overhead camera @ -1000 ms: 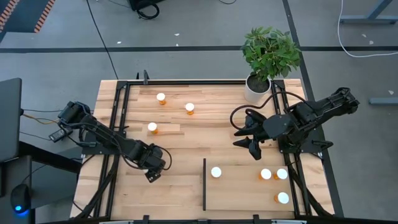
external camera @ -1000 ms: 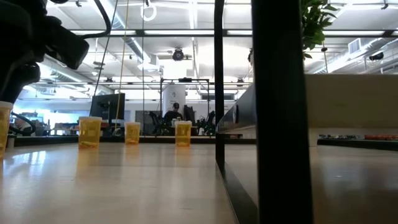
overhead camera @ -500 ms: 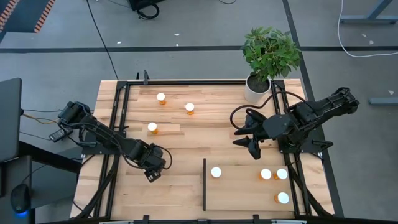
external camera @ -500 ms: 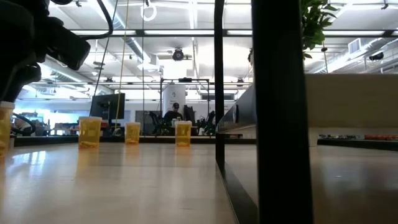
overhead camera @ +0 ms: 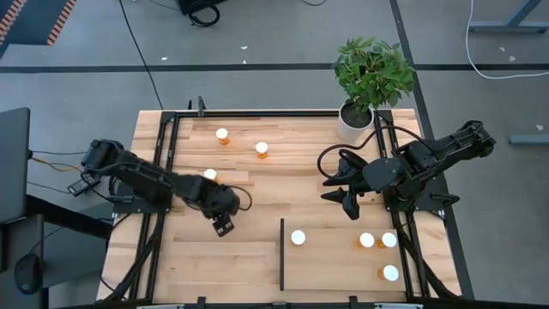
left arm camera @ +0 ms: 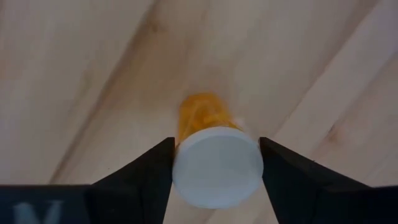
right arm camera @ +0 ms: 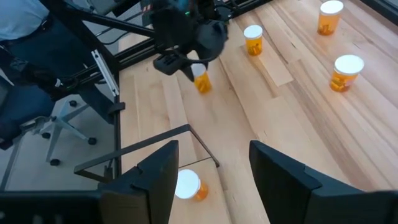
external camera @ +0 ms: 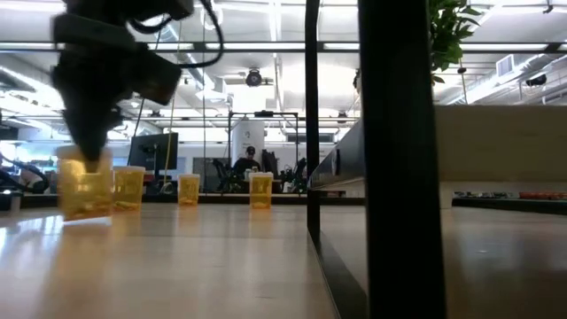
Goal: Pick and place medicine bottles onto shelf by color
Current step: Put the orange pill bottle on the shelf aligned with the other orange pill bottles
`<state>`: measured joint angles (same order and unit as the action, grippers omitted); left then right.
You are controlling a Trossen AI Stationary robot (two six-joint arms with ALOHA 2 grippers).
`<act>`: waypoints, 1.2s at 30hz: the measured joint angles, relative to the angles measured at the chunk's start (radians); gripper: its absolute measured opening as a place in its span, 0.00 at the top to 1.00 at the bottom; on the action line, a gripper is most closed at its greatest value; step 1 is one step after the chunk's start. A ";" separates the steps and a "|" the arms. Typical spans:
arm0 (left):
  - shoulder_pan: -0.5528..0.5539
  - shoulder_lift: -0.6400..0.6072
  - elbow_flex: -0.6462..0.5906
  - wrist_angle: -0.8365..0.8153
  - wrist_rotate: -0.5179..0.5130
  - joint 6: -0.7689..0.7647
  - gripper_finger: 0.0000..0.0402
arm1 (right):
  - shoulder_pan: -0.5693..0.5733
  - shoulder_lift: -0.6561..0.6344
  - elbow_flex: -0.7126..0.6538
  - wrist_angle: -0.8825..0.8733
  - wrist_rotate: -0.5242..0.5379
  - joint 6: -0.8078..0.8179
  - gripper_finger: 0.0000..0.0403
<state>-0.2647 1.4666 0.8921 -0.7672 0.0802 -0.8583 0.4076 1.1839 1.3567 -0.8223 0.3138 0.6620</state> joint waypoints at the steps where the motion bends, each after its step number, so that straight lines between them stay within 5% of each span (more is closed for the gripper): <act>1: 0.019 0.000 0.000 0.011 0.005 0.023 0.45 | 0.000 0.000 0.000 0.000 0.000 0.000 0.49; 7: 0.121 0.002 0.022 0.040 0.022 0.148 0.45 | 0.000 0.000 0.000 0.000 0.000 0.000 0.49; 14: 0.194 0.128 0.203 -0.024 0.001 0.382 0.46 | 0.000 0.000 0.000 0.000 0.000 0.022 0.49; 27: 0.286 0.535 0.762 -0.238 0.000 0.708 0.45 | 0.001 -0.003 0.001 -0.014 -0.121 0.138 0.49; 36: 0.308 0.737 1.098 -0.333 -0.001 0.798 0.43 | 0.059 -0.094 0.040 -0.095 -0.177 0.210 0.49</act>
<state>0.0433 2.2039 1.9896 -1.1001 0.0796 -0.0606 0.4662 1.0899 1.3964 -0.9174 0.1373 0.8719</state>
